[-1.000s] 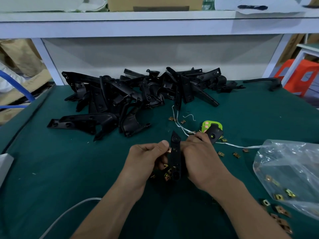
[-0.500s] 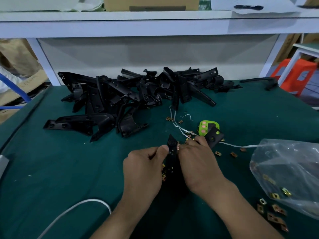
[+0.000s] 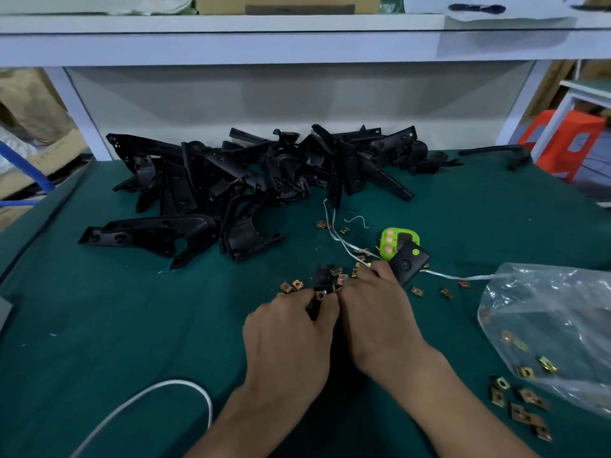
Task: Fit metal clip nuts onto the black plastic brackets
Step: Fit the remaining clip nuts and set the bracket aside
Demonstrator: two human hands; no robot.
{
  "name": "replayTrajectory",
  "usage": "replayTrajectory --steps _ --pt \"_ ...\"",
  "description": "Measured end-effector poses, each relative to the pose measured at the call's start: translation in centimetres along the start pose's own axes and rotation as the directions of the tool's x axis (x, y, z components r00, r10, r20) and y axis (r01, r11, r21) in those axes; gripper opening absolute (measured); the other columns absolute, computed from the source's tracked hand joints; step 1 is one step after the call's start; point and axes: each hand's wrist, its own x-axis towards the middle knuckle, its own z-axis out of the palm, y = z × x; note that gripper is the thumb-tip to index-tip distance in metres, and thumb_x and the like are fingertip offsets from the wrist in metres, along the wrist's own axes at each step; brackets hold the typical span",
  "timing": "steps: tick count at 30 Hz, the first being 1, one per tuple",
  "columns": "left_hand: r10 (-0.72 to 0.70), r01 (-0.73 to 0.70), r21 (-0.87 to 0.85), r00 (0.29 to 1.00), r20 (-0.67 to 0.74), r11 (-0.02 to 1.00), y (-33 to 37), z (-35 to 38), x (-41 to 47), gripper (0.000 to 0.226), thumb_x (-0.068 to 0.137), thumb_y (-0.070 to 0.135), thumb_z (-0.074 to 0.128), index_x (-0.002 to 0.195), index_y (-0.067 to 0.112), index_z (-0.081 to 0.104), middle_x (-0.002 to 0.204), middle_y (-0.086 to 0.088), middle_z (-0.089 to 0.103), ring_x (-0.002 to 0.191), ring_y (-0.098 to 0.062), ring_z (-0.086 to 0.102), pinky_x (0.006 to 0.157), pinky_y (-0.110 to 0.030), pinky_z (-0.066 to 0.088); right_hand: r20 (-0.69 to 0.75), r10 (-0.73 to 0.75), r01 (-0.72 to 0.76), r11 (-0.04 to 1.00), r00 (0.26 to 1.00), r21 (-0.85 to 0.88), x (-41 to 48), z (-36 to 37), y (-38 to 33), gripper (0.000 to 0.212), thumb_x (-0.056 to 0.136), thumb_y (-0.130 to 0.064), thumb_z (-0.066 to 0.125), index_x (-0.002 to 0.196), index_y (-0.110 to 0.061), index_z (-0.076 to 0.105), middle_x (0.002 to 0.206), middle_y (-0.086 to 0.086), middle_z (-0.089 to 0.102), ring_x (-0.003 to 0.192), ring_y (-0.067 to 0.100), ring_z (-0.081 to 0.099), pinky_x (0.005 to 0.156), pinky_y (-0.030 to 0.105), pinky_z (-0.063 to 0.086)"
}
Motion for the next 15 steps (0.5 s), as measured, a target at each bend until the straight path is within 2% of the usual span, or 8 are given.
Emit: replayTrajectory --steps 4,6,7,9,11,13,15 --pt "0.045 -0.045 0.0 0.999 -0.004 0.999 -0.5 0.3 0.2 0.052 0.095 0.046 0.06 0.052 0.028 0.037 0.046 0.006 0.043 0.046 -0.015 0.043 0.052 -0.032 0.034 0.004 0.0 0.0 1.0 1.0 0.006 0.0 0.0 0.1 0.006 0.081 -0.027 0.054 0.081 -0.029 0.049 0.095 -0.003 0.062 0.102 0.023 0.05 0.097 0.039 0.026" --pt "0.06 -0.059 -0.136 0.998 0.008 0.989 -0.9 0.4 0.6 0.044 0.095 0.048 0.058 0.057 0.027 0.05 0.051 0.006 0.052 0.048 -0.016 0.047 0.052 -0.032 0.039 -0.004 0.015 -0.015 1.0 1.0 0.028 0.0 0.1 0.3 0.007 0.076 -0.024 0.055 0.08 -0.029 0.051 0.091 -0.005 0.062 0.098 0.022 0.051 0.093 0.037 0.025" --pt "0.054 -0.048 -0.236 0.998 0.021 0.971 -0.9 0.3 0.8 0.035 0.095 0.049 0.055 0.068 0.028 0.062 0.056 0.008 0.058 0.052 -0.014 0.052 0.054 -0.03 0.043 -0.022 0.04 -0.038 0.998 0.999 0.047 0.2 0.1 0.5 0.009 0.074 -0.023 0.056 0.079 -0.029 0.052 0.088 -0.006 0.062 0.096 0.021 0.052 0.09 0.036 0.025" --pt "0.017 -0.011 -0.359 1.0 0.015 0.933 -1.3 -0.2 1.4 0.022 0.097 0.044 0.055 0.096 0.036 0.076 0.07 0.022 0.069 0.062 0.0 0.062 0.059 -0.015 0.047 -0.084 0.134 -0.126 0.987 0.987 0.097 0.4 0.1 1.1 0.013 0.071 -0.018 0.058 0.076 -0.028 0.052 0.084 -0.007 0.062 0.092 0.02 0.055 0.086 0.034 0.025" --pt "0.001 -0.007 -0.31 1.0 -0.018 0.951 -2.3 -0.7 2.3 0.019 0.097 0.032 0.062 0.106 0.037 0.078 0.079 0.036 0.068 0.07 0.01 0.063 0.064 -0.004 0.044 -0.147 0.248 -0.226 0.963 0.958 0.148 0.4 0.3 2.2 0.023 0.062 -0.008 0.064 0.069 -0.024 0.05 0.076 -0.005 0.06 0.085 0.022 0.057 0.083 0.033 0.024" --pt "0.017 -0.015 -0.15 1.0 0.012 0.989 -3.4 -1.2 2.9 0.02 0.092 0.027 0.065 0.096 0.041 0.079 0.076 0.041 0.065 0.076 0.013 0.061 0.066 -0.003 0.043 -0.198 0.347 -0.301 0.926 0.917 0.227 0.3 0.9 3.5 0.036 0.053 0.002 0.068 0.064 -0.022 0.044 0.07 -0.001 0.058 0.079 0.025 0.057 0.082 0.034 0.025" --pt "0.045 -0.046 -0.001 0.992 0.117 0.999 -4.1 -1.7 3.2 0.023 0.086 0.028 0.067 0.087 0.048 0.077 0.074 0.043 0.06 0.086 0.011 0.056 0.069 -0.003 0.039 -0.167 0.4 -0.355 0.903 0.901 0.242 0.2 1.4 4.5 0.036 0.058 0.003 0.068 0.067 -0.023 0.045 0.072 -0.003 0.054 0.084 0.023 0.055 0.084 0.033 0.023"
